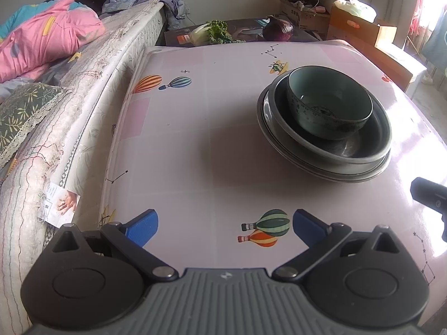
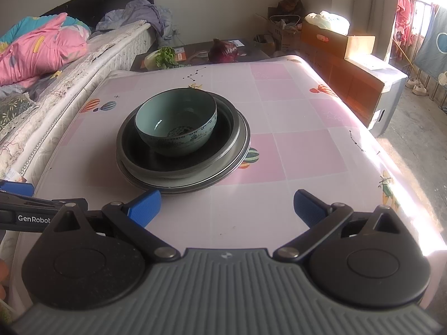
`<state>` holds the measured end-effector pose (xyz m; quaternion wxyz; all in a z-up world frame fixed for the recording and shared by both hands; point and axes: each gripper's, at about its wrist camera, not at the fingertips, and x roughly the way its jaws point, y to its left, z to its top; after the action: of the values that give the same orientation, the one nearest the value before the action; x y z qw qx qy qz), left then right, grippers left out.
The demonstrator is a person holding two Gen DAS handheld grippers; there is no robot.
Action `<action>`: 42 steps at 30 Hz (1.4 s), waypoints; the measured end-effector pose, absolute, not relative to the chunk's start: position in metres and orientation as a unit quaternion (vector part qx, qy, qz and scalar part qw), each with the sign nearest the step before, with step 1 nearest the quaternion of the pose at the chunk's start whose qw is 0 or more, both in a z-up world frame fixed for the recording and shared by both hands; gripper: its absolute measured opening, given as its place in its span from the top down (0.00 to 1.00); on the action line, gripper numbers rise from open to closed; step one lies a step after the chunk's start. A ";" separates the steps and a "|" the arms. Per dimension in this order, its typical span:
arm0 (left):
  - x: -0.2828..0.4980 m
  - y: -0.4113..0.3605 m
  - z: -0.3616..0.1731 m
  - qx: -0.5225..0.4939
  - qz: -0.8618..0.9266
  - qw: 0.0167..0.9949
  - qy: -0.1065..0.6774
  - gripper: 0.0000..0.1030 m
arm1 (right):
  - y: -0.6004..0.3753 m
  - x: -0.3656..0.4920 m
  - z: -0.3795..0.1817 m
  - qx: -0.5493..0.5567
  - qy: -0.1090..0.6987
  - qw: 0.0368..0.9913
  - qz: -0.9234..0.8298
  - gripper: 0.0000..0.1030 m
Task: Organize plates and bowls
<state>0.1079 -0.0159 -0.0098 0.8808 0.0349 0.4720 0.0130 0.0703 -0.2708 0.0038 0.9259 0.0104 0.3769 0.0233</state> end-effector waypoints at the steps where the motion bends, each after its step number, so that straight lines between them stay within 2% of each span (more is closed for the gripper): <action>1: 0.108 -0.016 -0.010 0.035 0.013 0.881 0.472 0.00 | -0.271 0.070 0.004 0.010 0.377 0.926 0.023 0.01; 42: 0.108 -0.014 -0.012 0.038 0.018 0.877 0.479 0.00 | -0.266 0.071 0.001 0.007 0.379 0.925 0.028 0.01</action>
<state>0.1083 -0.0141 -0.0119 0.8769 0.0385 0.4787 0.0180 0.0707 -0.2658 0.0008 0.9248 0.0070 0.3794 0.0277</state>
